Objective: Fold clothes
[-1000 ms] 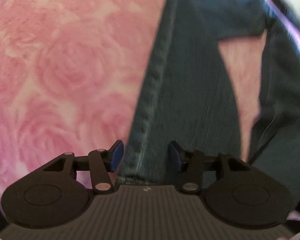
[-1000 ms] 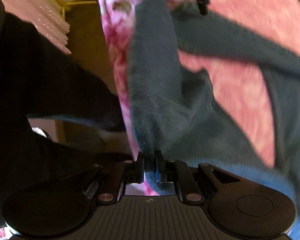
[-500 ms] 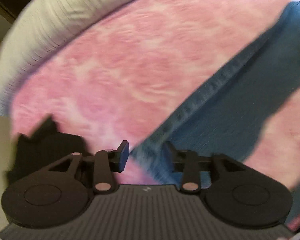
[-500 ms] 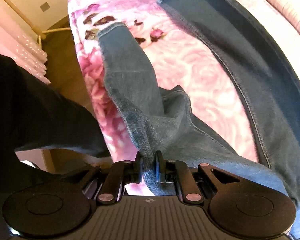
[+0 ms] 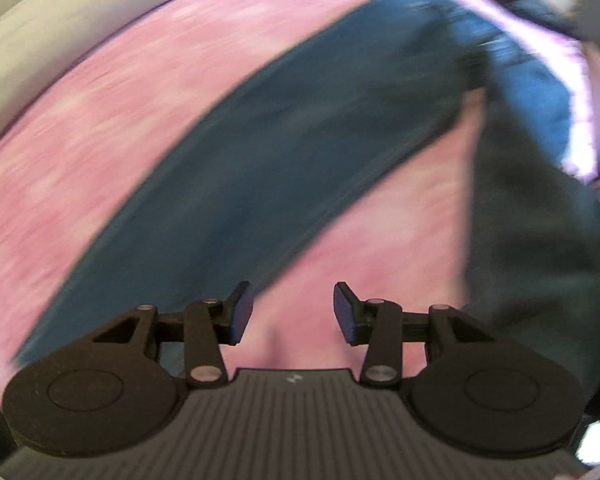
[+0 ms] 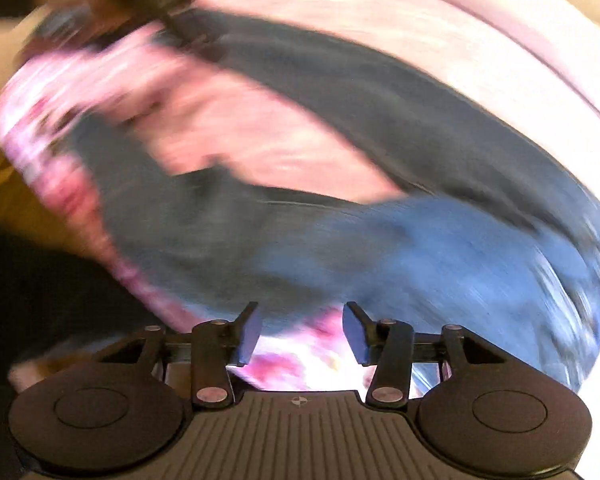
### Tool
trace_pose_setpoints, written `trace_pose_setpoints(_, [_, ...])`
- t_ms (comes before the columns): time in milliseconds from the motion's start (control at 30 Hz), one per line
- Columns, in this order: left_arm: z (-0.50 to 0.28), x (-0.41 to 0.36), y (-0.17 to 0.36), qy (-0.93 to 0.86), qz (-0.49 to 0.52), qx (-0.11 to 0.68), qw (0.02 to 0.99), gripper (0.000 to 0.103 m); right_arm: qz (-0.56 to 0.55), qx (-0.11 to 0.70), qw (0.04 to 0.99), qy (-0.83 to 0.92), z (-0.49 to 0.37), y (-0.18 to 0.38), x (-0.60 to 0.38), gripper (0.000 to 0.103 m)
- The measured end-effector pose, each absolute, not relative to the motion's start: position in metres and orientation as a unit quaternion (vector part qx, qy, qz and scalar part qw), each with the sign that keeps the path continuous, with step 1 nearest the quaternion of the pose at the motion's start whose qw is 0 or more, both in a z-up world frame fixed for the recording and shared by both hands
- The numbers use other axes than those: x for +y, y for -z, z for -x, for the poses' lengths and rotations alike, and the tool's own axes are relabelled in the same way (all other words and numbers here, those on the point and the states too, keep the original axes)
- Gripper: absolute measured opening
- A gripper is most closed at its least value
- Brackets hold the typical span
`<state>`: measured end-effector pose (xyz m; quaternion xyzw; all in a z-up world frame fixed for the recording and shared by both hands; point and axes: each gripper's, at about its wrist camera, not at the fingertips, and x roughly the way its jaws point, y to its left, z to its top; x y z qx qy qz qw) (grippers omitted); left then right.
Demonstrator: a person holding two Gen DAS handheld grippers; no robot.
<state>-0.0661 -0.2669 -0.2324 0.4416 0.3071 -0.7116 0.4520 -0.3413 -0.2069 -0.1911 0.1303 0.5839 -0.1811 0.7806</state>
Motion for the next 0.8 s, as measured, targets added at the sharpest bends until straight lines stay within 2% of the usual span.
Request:
trace_pose_setpoints(67, [0.106, -0.273, 0.225, 0.738, -0.426, 0.301, 0.429, 0.045, -0.176, 0.563, 0.768, 0.249, 0.373, 0.193, -0.232, 0.056])
trace_pose_setpoints(200, [0.179, -0.284, 0.204, 0.773, -0.400, 0.283, 0.404, 0.045, -0.297, 0.498, 0.718, 0.386, 0.470, 0.209, -0.289, 0.069])
trace_pose_setpoints(267, [0.207, -0.287, 0.193, 0.785, -0.395, 0.261, 0.400, 0.045, -0.361, 0.450, 0.688, 0.441, 0.522, 0.220, -0.318, 0.070])
trace_pose_setpoints(433, [0.284, -0.291, 0.191, 0.796, -0.437, 0.185, 0.374, 0.047, -0.571, 0.254, 0.610, 0.488, 0.650, 0.286, -0.372, 0.070])
trace_pose_setpoints(600, [0.361, -0.304, 0.240, 0.782, -0.500, 0.183, 0.325, 0.047, -0.628, 0.147, 0.614, 0.455, 0.678, 0.332, -0.385, 0.072])
trace_pose_setpoints(633, [0.373, -0.306, 0.251, 0.777, -0.513, 0.186, 0.313, 0.047, -0.639, 0.125, 0.611, 0.450, 0.683, 0.334, -0.386, 0.056])
trace_pose_setpoints(667, [0.386, -0.308, 0.263, 0.772, -0.526, 0.188, 0.302, 0.045, -0.649, 0.103, 0.608, 0.446, 0.689, 0.336, -0.386, 0.015])
trace_pose_setpoints(733, [0.409, -0.308, 0.272, 0.771, -0.541, 0.197, 0.272, 0.041, -0.662, 0.088, 0.601, 0.440, 0.699, 0.332, -0.394, 0.015])
trace_pose_setpoints(800, [0.430, -0.306, 0.271, 0.779, -0.542, 0.200, 0.243, 0.041, -0.636, 0.113, 0.623, 0.441, 0.710, 0.304, -0.409, 0.014])
